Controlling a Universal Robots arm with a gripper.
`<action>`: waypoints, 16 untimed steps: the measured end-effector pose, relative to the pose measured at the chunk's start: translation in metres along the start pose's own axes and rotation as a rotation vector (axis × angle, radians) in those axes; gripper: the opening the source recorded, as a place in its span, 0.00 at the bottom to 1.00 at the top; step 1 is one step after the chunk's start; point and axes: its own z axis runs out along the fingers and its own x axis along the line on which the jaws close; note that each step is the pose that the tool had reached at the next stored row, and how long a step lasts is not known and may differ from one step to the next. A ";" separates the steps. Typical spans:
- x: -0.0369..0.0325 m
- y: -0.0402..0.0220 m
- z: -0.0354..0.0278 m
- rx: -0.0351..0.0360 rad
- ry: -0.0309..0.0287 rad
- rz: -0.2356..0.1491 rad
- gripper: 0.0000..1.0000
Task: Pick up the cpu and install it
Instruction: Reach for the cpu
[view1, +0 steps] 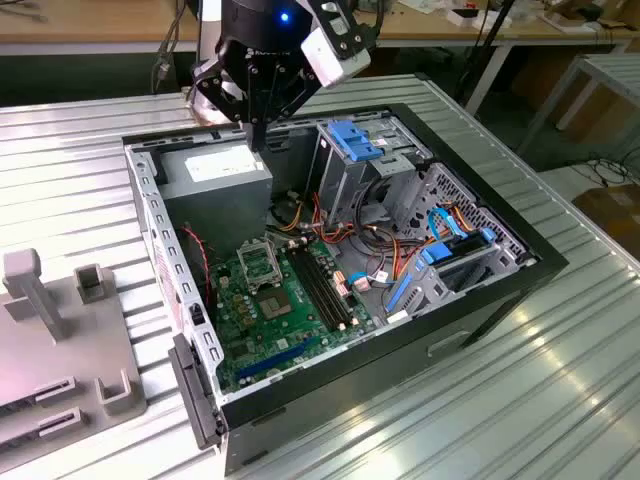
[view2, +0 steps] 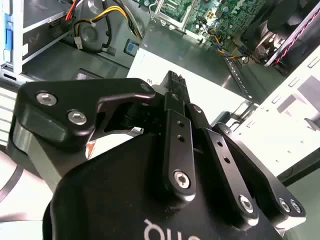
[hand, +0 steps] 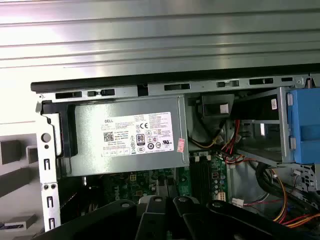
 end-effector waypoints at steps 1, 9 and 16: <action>0.0000 0.0000 0.0000 0.0000 0.0000 0.000 0.11; 0.0034 -0.0002 -0.0001 0.0000 0.0000 0.000 0.11; 0.0053 -0.0004 0.0001 0.0001 0.0000 0.000 0.11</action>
